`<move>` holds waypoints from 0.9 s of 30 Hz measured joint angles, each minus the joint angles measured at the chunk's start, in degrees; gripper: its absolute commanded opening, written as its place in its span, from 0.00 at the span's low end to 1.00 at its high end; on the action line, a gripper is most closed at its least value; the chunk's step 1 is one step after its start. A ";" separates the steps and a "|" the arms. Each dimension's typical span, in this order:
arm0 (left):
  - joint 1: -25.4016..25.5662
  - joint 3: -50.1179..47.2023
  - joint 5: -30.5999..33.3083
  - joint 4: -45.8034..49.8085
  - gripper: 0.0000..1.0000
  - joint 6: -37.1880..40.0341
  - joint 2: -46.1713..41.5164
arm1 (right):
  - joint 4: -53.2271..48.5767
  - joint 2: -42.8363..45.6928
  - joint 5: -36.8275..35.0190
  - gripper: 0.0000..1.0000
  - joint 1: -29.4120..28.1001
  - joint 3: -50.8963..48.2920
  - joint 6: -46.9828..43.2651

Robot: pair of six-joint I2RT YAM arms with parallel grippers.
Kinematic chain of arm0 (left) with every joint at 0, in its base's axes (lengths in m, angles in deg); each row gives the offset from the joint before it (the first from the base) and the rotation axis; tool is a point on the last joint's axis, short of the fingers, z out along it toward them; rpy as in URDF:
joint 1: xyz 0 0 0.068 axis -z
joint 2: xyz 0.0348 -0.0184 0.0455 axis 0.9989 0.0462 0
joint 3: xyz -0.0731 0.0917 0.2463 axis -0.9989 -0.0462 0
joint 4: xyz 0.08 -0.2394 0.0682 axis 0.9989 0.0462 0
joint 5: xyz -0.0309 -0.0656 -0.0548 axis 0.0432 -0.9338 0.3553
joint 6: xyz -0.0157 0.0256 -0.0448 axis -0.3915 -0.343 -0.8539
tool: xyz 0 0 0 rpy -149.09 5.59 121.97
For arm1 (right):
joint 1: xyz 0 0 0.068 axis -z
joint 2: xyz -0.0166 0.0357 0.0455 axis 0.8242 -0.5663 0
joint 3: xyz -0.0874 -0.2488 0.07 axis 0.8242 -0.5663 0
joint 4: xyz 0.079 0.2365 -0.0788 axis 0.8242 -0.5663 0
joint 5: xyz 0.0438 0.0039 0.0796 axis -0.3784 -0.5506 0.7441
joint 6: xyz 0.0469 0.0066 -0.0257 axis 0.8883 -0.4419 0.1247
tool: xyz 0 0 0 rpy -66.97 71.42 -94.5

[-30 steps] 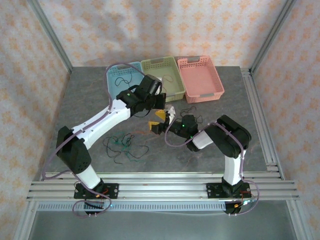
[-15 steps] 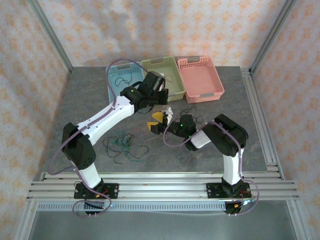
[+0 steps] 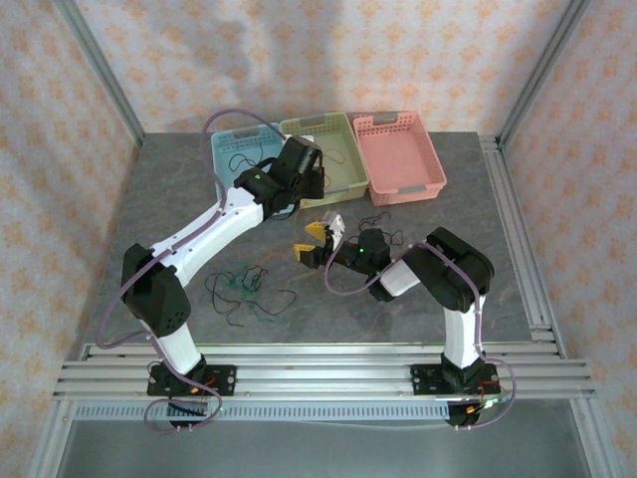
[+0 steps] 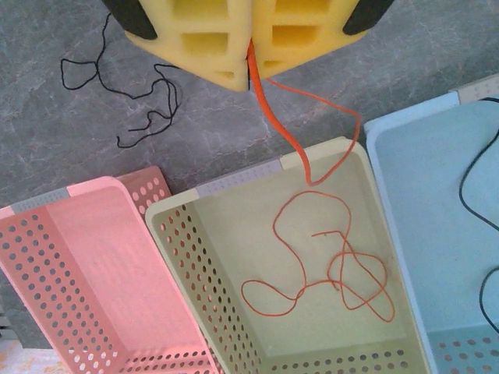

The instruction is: Untangle the cables

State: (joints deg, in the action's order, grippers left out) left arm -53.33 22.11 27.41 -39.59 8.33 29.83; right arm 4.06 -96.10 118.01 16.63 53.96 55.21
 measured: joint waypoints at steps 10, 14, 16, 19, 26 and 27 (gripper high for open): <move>0.11 -2.54 6.05 -1.16 0.00 3.04 0.00 | -0.72 1.60 -6.64 0.64 0.00 -2.19 -4.09; 0.11 -3.50 5.27 -1.79 0.00 2.99 0.07 | -0.72 1.62 -6.82 0.58 0.00 -2.19 -4.46; 0.11 -3.48 4.98 -2.51 0.00 2.99 0.22 | -0.72 1.64 -6.84 0.57 0.00 -2.19 -4.81; 0.11 -3.41 4.94 -2.95 0.00 2.99 0.90 | -0.66 1.64 -6.84 0.55 0.00 -2.21 -4.81; 0.11 -2.05 6.67 -3.04 0.00 2.38 4.44 | -0.26 2.73 -10.64 0.51 0.00 -3.56 -5.29; 0.04 -0.98 7.58 -2.47 0.00 1.70 5.66 | -0.26 3.30 -11.80 0.52 0.00 -4.11 -5.64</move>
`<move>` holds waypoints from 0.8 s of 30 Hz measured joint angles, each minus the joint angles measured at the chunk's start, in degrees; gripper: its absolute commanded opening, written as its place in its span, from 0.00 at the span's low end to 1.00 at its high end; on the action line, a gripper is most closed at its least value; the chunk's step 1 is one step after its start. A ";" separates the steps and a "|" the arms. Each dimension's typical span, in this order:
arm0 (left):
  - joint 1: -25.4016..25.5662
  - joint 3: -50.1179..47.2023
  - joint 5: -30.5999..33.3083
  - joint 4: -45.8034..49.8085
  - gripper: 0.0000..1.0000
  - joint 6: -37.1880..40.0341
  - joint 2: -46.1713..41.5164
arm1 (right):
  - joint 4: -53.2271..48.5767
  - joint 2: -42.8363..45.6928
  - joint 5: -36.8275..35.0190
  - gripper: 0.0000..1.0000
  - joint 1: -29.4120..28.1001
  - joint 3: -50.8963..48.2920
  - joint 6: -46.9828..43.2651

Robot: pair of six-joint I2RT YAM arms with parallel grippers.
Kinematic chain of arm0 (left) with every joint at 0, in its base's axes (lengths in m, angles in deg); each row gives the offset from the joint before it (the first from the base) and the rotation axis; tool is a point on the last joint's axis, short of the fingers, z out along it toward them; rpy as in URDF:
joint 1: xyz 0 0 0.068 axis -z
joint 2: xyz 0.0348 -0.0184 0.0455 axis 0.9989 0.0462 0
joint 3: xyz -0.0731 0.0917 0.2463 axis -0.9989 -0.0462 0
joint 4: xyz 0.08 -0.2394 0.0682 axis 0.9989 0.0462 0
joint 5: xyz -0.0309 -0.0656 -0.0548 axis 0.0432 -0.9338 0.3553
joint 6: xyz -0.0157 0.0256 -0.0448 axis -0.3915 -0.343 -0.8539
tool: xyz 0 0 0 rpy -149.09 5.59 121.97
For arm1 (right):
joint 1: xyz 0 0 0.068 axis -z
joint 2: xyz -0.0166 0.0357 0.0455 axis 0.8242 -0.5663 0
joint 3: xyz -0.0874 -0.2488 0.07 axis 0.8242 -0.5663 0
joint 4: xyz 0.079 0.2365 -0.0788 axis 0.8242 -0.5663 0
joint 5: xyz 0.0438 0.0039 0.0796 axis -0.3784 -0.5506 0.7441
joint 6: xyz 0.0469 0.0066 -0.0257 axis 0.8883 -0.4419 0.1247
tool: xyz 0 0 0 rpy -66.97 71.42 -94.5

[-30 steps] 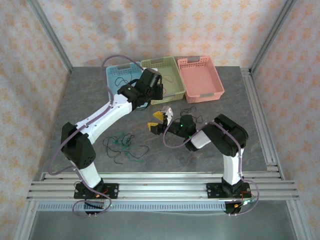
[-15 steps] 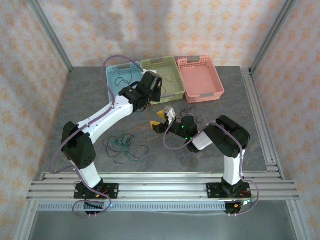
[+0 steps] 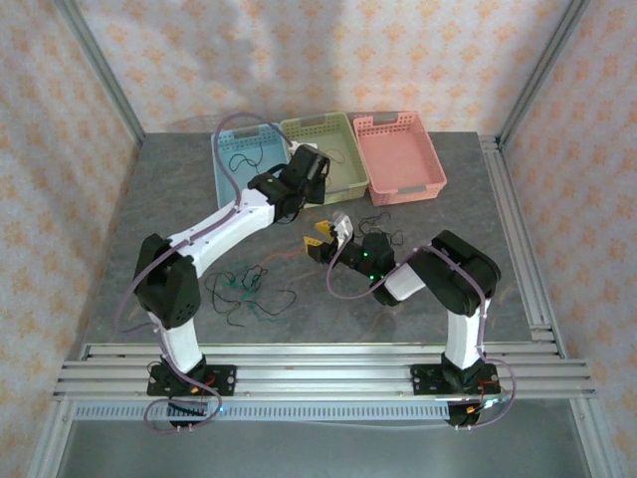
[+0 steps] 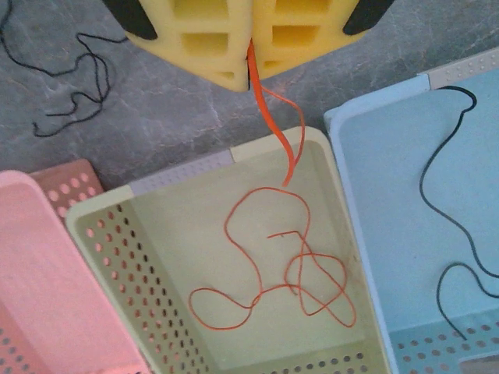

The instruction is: Untangle the cables

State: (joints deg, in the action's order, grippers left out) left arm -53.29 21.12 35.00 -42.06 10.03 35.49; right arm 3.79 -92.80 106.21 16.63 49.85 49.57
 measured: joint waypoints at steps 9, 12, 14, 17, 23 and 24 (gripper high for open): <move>-2.64 0.20 -1.20 -0.20 0.00 -3.26 2.62 | 0.46 0.22 0.83 0.65 -0.13 0.24 0.15; -1.46 0.20 -1.97 -0.22 0.00 -3.45 2.60 | 0.39 -0.31 1.60 0.66 -0.70 0.72 0.17; -0.28 0.20 -2.43 -0.24 0.00 -3.52 2.49 | 0.35 -0.33 1.92 0.66 -0.96 0.76 0.20; 1.77 -0.07 -3.23 -0.26 0.00 -3.89 1.75 | -0.11 -0.35 2.25 0.65 -0.96 1.25 0.22; 4.63 -0.48 -4.63 -0.37 0.00 -4.55 -3.28 | -0.57 -0.70 2.43 0.48 -0.96 2.01 0.63; 4.74 -0.59 -4.81 -0.42 0.00 -4.74 -4.55 | -0.74 -0.87 2.54 0.39 -0.96 2.14 0.92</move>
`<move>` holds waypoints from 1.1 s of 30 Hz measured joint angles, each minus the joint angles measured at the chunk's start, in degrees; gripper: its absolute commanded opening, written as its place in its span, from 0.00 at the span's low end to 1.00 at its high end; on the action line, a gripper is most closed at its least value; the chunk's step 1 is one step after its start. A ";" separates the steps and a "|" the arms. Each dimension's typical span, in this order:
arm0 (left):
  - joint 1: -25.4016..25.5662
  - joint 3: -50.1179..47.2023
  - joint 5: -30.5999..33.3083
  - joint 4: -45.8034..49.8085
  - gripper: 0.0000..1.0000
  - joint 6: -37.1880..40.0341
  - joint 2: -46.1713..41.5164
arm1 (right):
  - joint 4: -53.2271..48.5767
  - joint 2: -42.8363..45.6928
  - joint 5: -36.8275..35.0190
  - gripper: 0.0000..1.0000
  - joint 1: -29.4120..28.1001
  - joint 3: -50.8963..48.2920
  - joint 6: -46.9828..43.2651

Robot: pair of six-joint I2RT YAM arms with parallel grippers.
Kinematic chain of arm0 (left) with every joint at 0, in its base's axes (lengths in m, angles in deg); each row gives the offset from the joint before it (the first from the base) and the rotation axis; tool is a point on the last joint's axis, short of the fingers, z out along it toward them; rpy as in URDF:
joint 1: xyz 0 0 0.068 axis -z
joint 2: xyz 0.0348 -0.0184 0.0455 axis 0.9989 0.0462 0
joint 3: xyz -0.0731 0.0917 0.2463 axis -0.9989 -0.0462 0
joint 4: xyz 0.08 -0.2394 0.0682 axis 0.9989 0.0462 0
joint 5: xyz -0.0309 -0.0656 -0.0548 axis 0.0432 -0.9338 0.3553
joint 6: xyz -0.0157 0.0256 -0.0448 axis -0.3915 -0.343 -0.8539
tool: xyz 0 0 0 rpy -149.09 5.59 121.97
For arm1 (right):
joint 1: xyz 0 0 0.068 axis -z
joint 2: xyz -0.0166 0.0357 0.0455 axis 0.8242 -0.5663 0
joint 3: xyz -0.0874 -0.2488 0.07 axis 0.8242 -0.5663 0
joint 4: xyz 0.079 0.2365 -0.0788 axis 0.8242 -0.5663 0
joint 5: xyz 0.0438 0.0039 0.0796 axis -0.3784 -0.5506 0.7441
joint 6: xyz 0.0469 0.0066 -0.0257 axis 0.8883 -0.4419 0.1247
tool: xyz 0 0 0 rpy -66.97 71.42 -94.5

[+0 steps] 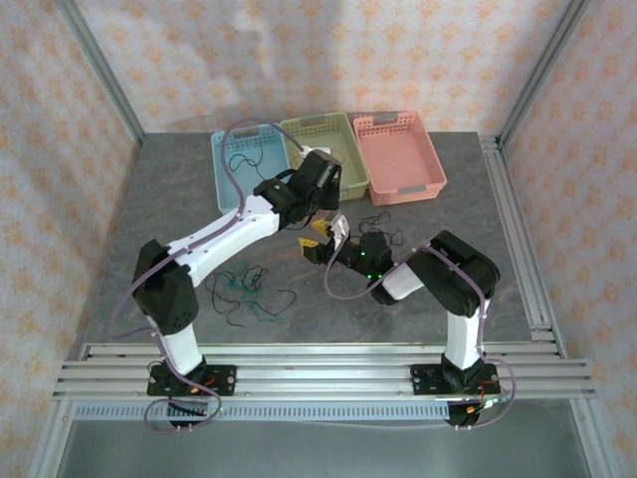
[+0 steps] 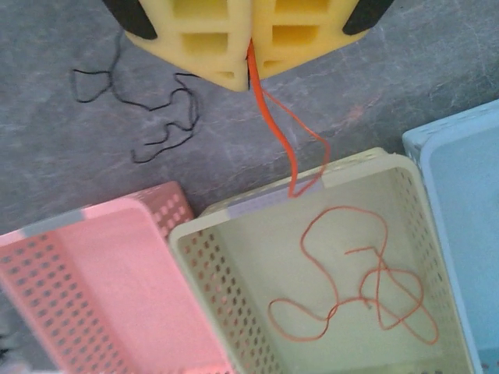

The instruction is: Untangle the cables

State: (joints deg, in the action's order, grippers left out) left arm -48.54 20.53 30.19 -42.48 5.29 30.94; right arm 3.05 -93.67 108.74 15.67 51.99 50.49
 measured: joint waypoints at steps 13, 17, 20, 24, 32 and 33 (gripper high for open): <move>-0.07 -1.57 0.26 -0.61 0.78 0.22 -3.82 | 0.74 -0.28 -5.51 0.00 0.09 -0.85 -0.31; -0.24 -2.75 5.18 0.35 0.95 -0.07 -3.82 | 0.76 -0.07 -8.57 0.00 1.42 -1.57 0.90; -1.97 -4.72 6.73 1.36 0.93 -0.22 -3.89 | 0.76 -0.04 -10.10 0.00 3.34 -1.57 3.17; -5.42 -11.19 6.69 1.66 0.90 -0.26 -5.44 | 0.74 0.02 -12.11 0.00 5.09 -1.60 5.64; -6.32 -19.54 4.28 5.51 0.83 -1.53 -6.71 | 1.16 0.59 -16.17 0.00 5.73 -2.71 7.58; -6.27 -20.13 4.22 5.64 0.81 -1.75 -6.71 | 1.18 0.59 -16.33 0.00 5.79 -2.75 7.69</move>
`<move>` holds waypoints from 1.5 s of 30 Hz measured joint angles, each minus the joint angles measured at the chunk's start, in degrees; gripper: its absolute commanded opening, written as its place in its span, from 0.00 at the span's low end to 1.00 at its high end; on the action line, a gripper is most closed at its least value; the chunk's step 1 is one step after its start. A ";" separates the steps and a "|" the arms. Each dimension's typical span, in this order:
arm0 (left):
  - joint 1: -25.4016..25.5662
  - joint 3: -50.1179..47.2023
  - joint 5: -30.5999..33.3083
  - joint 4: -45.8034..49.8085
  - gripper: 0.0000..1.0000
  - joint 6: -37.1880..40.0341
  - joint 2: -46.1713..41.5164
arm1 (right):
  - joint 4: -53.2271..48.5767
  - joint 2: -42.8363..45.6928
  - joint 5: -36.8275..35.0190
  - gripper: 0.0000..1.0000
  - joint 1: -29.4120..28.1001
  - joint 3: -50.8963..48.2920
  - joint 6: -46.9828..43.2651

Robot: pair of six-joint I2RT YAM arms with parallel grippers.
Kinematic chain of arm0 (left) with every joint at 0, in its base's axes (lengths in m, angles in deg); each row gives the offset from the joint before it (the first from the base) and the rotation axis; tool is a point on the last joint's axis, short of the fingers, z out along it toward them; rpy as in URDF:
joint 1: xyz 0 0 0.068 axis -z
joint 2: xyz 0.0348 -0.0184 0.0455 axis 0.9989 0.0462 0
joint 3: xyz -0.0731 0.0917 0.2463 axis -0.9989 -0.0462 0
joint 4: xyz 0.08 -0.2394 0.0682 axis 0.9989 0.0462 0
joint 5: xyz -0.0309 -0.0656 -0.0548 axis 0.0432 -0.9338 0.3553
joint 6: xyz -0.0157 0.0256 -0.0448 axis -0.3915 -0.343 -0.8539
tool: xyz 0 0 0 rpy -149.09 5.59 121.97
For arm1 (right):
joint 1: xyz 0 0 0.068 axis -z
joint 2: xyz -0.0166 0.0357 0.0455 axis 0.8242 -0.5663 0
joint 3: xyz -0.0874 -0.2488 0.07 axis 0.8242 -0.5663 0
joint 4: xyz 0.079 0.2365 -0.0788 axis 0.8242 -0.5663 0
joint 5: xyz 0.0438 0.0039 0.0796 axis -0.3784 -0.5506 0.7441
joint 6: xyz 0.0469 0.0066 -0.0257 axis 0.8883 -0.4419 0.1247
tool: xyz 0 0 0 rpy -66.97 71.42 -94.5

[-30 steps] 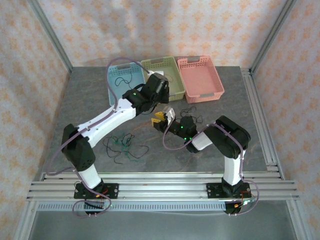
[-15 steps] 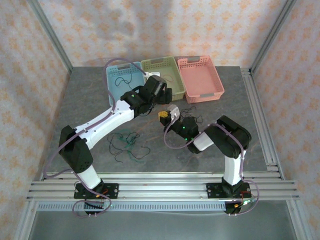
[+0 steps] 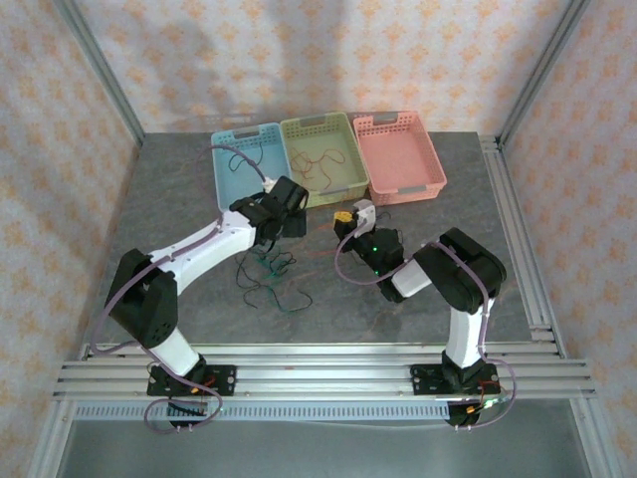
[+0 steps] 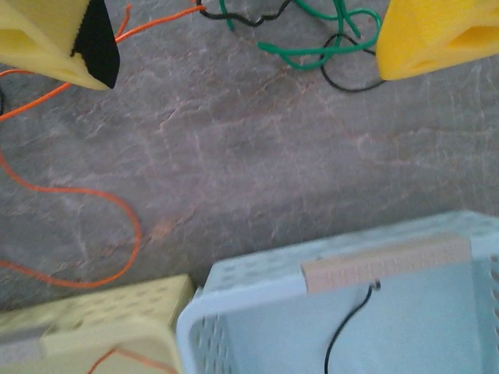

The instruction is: Untangle the cables

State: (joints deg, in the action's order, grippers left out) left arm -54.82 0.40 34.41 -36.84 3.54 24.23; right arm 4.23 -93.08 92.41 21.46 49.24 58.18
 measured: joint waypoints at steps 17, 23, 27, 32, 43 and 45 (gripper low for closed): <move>-6.29 3.72 -9.51 2.58 0.60 -3.28 16.87 | 0.02 0.00 -1.01 0.00 0.13 -0.33 0.42; -6.29 4.94 -10.64 2.73 0.48 -3.65 17.09 | 0.02 0.00 -0.98 0.00 0.13 -0.33 0.42; -6.29 4.39 -11.13 2.27 0.21 -4.57 16.76 | 0.02 0.00 -0.96 0.00 0.13 -0.33 0.42; -6.29 2.23 -11.19 1.81 0.00 -4.83 13.75 | 0.02 0.00 -0.98 0.00 0.13 -0.33 0.42; -6.29 -4.26 -9.49 -1.92 0.42 -5.99 3.87 | 0.02 0.00 -0.98 0.00 0.13 -0.33 0.42; -6.29 -5.42 -9.68 -2.23 0.57 -6.03 1.22 | 0.02 0.00 -0.98 0.00 0.13 -0.33 0.42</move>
State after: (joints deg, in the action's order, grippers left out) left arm -61.11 -5.02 24.72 -39.07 -2.49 25.46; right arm 4.25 -93.08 91.43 21.60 48.91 58.60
